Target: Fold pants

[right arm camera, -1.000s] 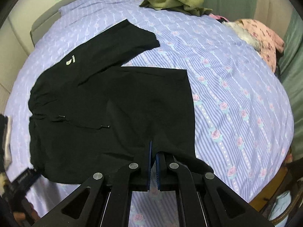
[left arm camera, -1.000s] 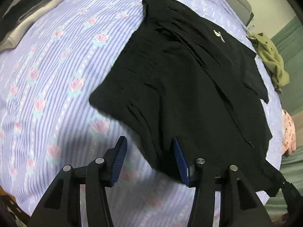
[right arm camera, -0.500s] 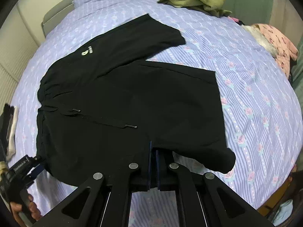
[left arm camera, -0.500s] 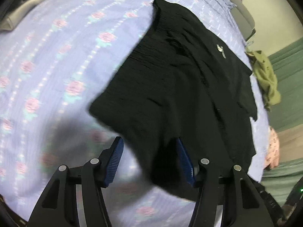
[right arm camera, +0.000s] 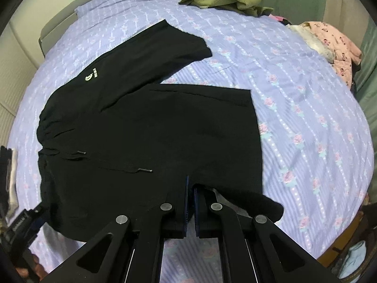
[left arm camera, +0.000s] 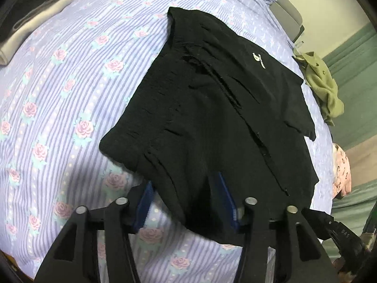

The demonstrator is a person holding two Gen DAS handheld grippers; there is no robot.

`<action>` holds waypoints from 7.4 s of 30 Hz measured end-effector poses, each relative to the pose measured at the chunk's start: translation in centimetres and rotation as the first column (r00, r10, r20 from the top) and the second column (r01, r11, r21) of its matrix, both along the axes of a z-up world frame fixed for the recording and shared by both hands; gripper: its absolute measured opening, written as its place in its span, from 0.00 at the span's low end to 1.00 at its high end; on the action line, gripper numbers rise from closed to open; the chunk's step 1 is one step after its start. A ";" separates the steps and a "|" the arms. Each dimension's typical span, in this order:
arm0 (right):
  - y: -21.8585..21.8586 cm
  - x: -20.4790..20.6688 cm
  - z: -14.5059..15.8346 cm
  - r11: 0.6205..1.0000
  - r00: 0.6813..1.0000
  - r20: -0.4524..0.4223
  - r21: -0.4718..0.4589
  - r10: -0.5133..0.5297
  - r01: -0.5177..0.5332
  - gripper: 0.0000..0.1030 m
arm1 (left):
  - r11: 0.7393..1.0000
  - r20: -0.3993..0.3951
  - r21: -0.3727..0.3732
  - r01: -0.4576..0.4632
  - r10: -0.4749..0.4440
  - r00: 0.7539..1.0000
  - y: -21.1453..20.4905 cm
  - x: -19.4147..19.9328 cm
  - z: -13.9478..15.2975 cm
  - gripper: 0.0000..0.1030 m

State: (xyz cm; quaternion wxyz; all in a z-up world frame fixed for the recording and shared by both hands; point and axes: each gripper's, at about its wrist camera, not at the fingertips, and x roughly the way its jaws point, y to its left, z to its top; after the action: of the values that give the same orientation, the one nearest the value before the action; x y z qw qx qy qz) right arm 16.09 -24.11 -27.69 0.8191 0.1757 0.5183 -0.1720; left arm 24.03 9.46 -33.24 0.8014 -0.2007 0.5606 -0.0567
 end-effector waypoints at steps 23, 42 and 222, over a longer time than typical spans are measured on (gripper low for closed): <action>-3.4 4.6 10.8 0.989 0.963 0.266 -0.121 -0.049 0.084 0.04 | 0.998 0.263 0.055 -0.022 0.006 0.965 -3.3 3.9 13.0 0.06; -6.3 35.2 7.3 0.958 0.956 0.260 -0.279 0.137 -0.062 0.04 | 0.978 0.211 0.185 -0.092 0.052 0.976 -5.3 30.3 8.9 0.04; 10.0 24.5 4.6 0.893 0.882 0.189 -0.225 0.432 -0.389 0.65 | 0.985 0.142 -0.104 0.139 -0.123 0.982 2.7 24.9 8.0 0.22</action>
State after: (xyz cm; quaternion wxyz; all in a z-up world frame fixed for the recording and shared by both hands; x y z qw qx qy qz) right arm 40.62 -14.11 -23.10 0.9047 0.0055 0.4255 -0.0182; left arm 48.90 12.17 -25.24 0.8195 -0.2041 0.5128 -0.1545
